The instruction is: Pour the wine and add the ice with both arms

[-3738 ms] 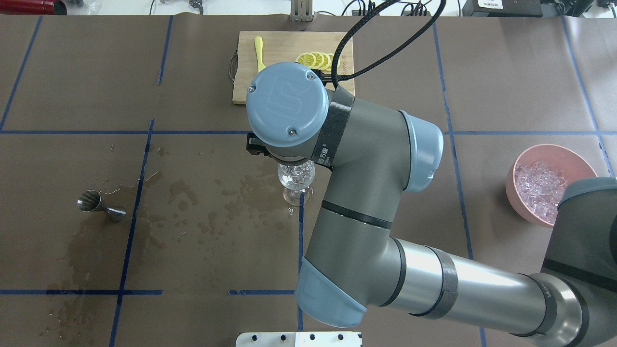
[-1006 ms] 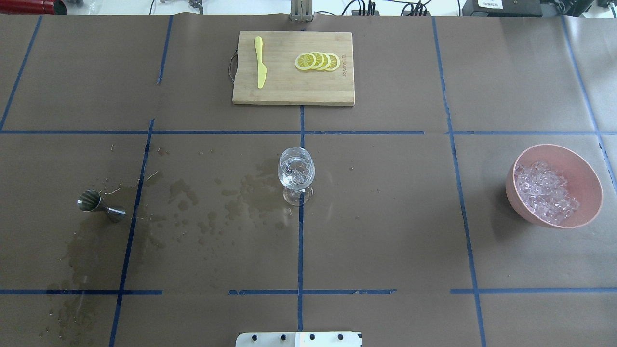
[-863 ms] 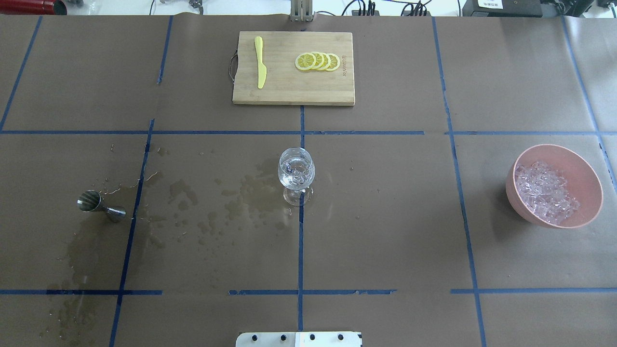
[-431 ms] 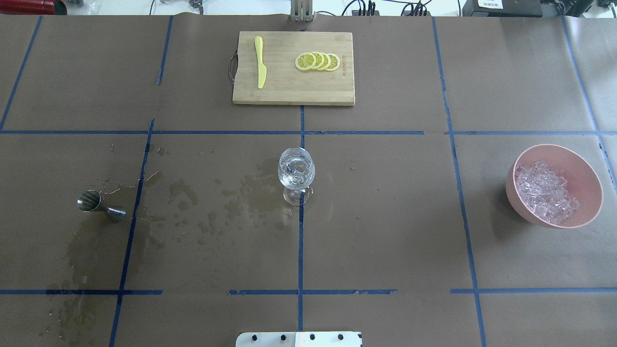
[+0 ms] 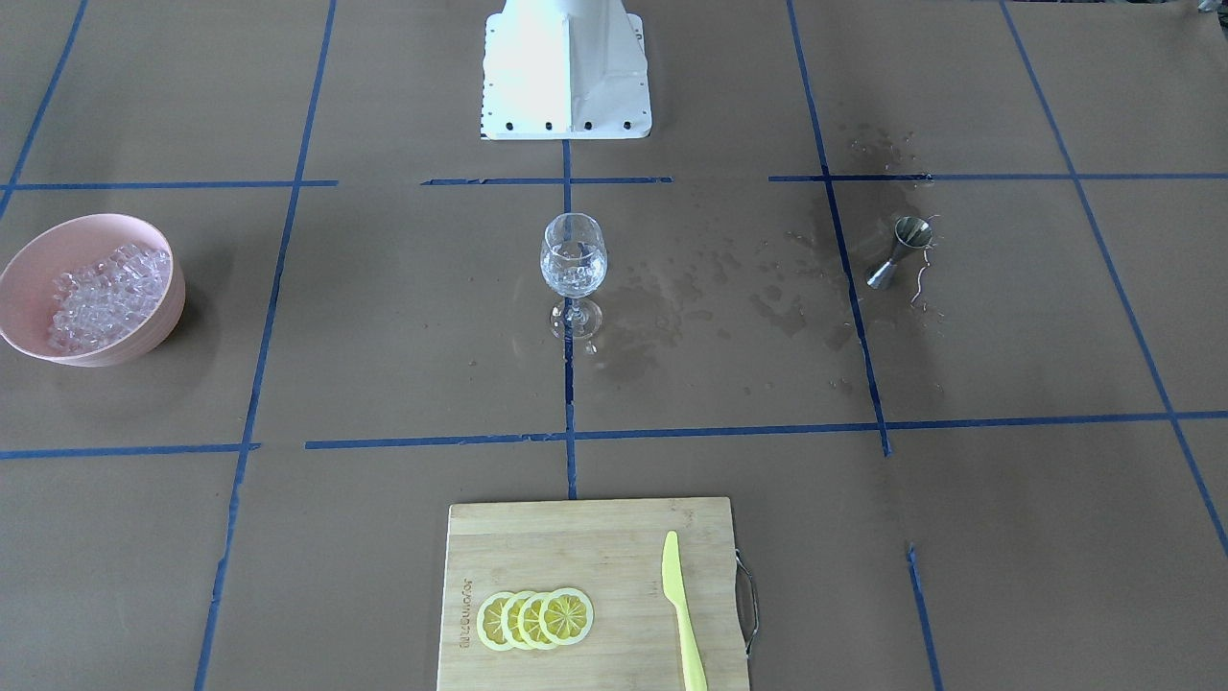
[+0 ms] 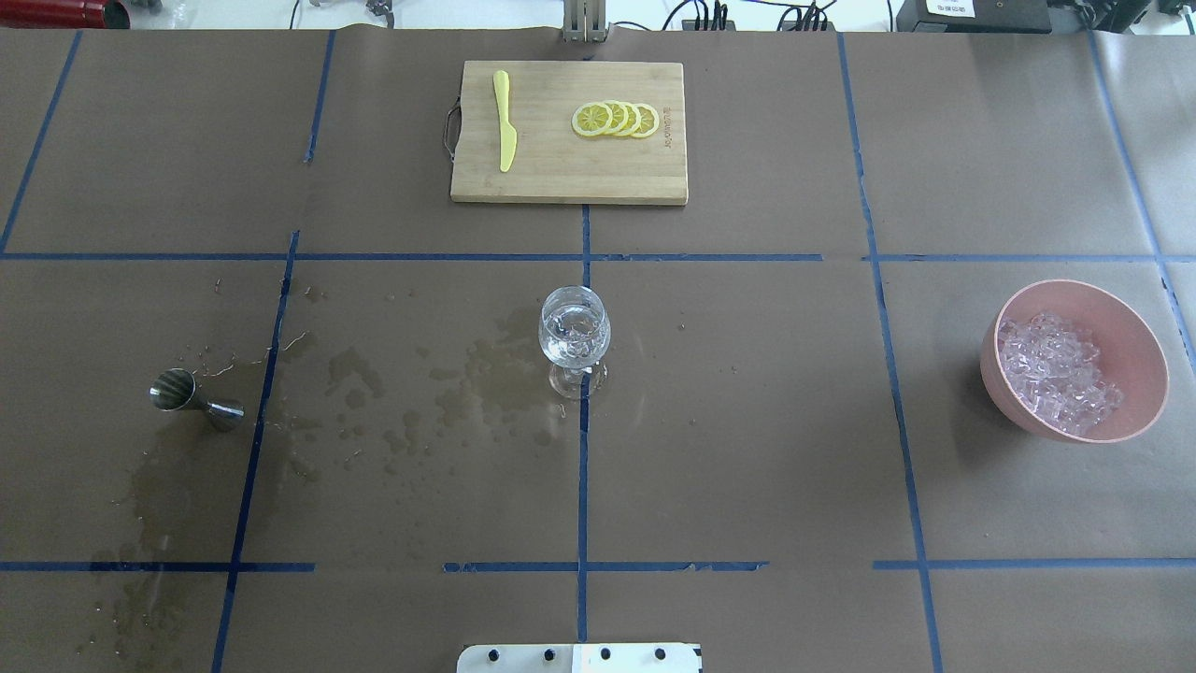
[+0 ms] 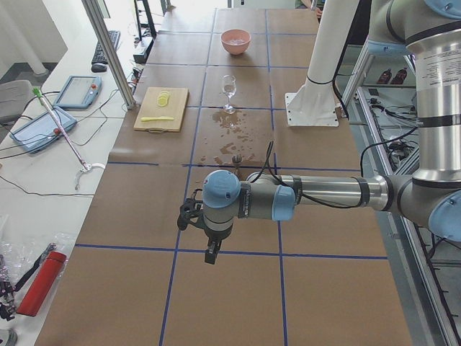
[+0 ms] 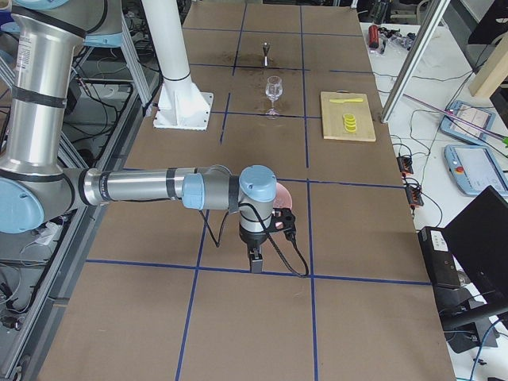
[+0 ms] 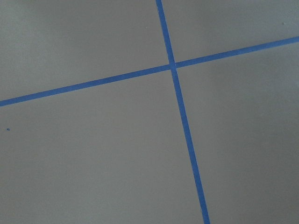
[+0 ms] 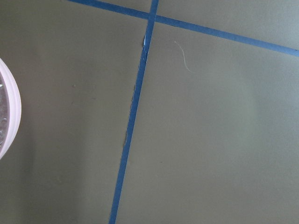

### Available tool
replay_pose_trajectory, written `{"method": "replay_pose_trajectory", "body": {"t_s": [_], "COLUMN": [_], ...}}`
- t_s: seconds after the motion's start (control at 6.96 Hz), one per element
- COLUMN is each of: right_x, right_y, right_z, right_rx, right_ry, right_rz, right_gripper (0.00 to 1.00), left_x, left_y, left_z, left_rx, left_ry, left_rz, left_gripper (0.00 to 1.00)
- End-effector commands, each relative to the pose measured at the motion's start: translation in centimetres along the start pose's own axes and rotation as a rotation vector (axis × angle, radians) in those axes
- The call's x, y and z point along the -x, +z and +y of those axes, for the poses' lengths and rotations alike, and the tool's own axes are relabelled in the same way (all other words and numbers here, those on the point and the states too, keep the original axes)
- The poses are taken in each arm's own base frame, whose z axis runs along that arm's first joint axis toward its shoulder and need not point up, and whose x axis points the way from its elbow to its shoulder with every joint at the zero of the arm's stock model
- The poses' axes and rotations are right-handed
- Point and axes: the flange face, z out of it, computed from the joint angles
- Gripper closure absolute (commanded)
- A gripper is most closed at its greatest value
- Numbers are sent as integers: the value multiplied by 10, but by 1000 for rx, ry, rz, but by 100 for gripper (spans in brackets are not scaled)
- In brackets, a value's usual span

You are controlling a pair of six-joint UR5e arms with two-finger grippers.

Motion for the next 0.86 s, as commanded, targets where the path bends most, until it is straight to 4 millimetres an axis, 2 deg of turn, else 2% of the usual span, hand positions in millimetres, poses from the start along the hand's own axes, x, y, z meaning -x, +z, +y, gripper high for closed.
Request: {"method": "replay_pose_trajectory", "body": {"t_s": [0.0,0.72], "right_x": [-2,-1], "right_y": [3,7], "right_z": [-2,1], "right_rx": [6,12], "right_ry": [8,18], "right_rz": [-2,-40], "right_gripper": [0,0], "left_x": [1,0], "left_y": [1,2], "left_z": [1,-1], "left_rx": [4,3], "left_ry": [-3,2], "left_rz": [1,1], "left_gripper": [0,0]}}
